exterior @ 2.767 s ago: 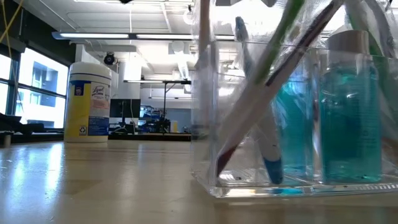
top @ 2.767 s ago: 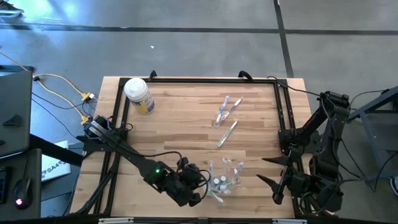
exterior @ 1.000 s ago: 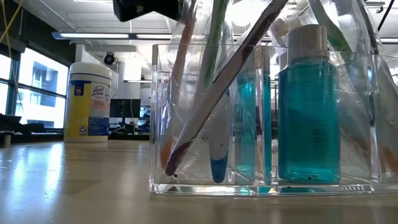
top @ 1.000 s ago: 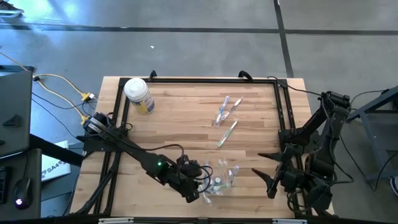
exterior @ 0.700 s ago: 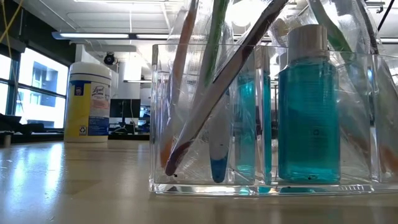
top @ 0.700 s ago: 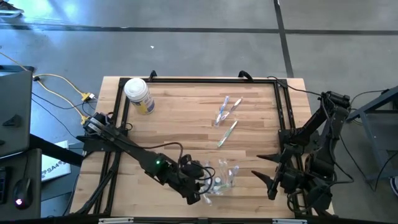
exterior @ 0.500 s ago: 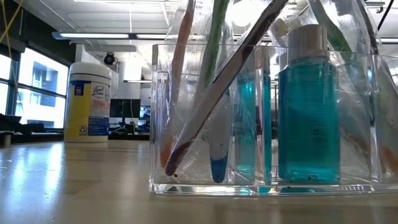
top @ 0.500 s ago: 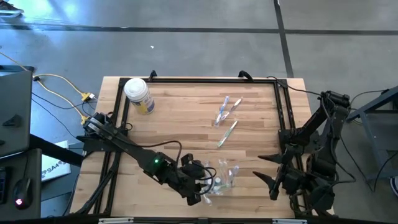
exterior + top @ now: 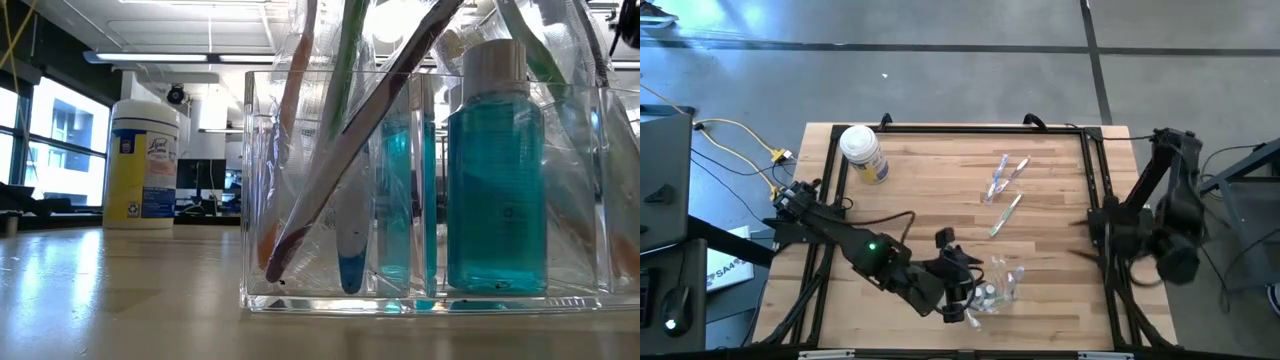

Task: Pick & Place toothbrushing station
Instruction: Put the green toothbrush into the transparent bin

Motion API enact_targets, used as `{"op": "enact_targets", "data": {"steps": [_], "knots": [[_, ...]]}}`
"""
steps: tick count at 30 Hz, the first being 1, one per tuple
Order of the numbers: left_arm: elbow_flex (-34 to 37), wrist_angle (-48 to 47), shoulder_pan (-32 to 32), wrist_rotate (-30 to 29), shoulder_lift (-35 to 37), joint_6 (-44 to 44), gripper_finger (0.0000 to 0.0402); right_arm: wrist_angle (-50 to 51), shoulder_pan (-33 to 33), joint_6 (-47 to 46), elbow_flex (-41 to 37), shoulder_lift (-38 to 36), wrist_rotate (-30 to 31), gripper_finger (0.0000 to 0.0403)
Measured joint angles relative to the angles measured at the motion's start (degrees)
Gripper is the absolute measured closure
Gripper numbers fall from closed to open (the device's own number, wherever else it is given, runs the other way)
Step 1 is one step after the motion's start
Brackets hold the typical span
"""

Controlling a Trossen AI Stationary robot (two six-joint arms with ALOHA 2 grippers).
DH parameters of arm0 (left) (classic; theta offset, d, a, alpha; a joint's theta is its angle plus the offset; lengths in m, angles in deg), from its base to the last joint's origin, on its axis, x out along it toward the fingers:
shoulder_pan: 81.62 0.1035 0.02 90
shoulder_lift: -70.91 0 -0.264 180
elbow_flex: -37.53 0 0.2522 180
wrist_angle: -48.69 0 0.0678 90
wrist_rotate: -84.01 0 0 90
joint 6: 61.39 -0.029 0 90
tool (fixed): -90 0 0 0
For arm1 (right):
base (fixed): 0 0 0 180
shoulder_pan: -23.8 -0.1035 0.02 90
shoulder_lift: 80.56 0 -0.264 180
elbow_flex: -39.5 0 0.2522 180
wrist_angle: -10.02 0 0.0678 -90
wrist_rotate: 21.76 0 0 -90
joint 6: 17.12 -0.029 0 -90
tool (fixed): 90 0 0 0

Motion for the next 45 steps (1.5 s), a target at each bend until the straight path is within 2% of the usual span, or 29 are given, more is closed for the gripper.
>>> {"op": "enact_targets", "data": {"steps": [2, 4, 10, 12, 19, 23, 31, 41, 45], "knots": [[-2.22, -1.84, 0.02, -0.45, 0.00, -0.63, 0.0217, 5.24, 1.96, -1.96, 0.00, -2.75, -1.12, 0.0138], [-4.25, -4.23, 0.05, -0.48, 0.00, -0.73, 0.0217, 8.18, 4.75, 0.15, 0.00, -6.38, -2.64, 0.0138], [-7.51, -9.97, 0.04, -0.89, 0.00, 2.45, 0.0217, 8.79, 16.52, 8.38, 0.04, -15.75, -17.48, 0.0138], [-7.84, -11.29, 0.04, -0.99, 0.00, 3.44, 0.0217, 9.89, 20.24, 10.99, 0.04, -17.89, -21.48, 0.0138], [-7.89, -13.19, 0.07, -1.10, 0.00, 5.51, 0.0217, 11.48, 31.75, 17.49, 0.04, -21.43, -29.54, 0.0138], [-7.89, -13.19, 0.07, -1.09, -0.02, 6.09, 0.0217, 11.64, 37.25, 17.99, 0.04, -19.71, -35.92, 0.0138], [-7.89, -13.14, 0.07, -0.79, 0.00, 7.93, 0.0217, 11.57, 50.02, 20.64, 0.04, -11.51, -50.72, 0.0138], [-7.87, -13.94, 0.07, -0.63, -0.01, 8.54, 0.0217, 10.09, 76.27, 33.64, 0.04, -0.06, -72.36, 0.0138], [-7.87, -14.97, 0.07, -0.61, 0.00, 10.41, 0.0217, 9.72, 86.74, 40.79, 0.04, 5.80, -86.34, 0.0138]]}}
